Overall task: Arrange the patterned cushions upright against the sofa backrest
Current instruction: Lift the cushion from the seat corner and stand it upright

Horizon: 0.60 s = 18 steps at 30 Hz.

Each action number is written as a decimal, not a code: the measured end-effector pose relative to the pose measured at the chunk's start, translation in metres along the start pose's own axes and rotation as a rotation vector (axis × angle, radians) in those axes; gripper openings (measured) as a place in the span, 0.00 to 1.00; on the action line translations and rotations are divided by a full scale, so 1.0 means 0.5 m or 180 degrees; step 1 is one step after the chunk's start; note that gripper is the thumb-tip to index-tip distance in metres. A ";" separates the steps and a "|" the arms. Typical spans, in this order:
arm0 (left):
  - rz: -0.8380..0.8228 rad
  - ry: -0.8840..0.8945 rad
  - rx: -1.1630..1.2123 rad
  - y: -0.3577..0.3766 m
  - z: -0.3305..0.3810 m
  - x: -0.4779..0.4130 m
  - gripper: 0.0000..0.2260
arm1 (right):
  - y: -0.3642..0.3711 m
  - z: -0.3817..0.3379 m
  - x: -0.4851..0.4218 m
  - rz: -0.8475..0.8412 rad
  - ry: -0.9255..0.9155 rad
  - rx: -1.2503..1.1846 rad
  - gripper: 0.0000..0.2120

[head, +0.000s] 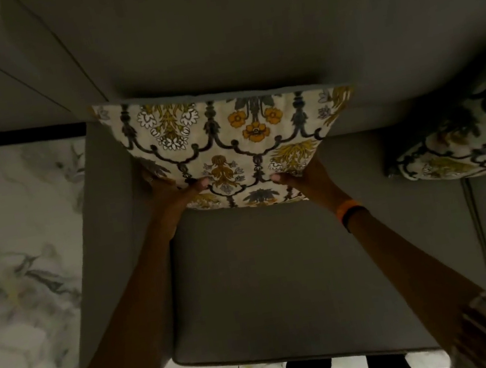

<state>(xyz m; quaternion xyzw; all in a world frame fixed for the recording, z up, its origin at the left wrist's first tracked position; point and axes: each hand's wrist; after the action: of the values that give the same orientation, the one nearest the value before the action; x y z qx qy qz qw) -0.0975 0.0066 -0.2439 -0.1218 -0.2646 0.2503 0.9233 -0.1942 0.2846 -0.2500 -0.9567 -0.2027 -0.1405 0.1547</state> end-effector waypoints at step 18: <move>-0.0993 -0.0160 -0.1343 0.379 -0.144 0.359 0.39 | -0.182 0.216 0.196 0.0072 0.1080 0.0573 0.50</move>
<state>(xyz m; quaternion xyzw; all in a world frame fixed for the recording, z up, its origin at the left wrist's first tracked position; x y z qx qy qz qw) -0.0014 0.2549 -0.2944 -0.2631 -0.3494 0.0472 0.8980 -0.1251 0.4355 -0.2945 -0.9038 -0.1747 -0.2793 0.2733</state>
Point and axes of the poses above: each hand's wrist, its own x-axis away from the middle knuckle, its own y-axis out of the palm, z = x × y, and after that the axes turned 3 degrees about z, right-handed
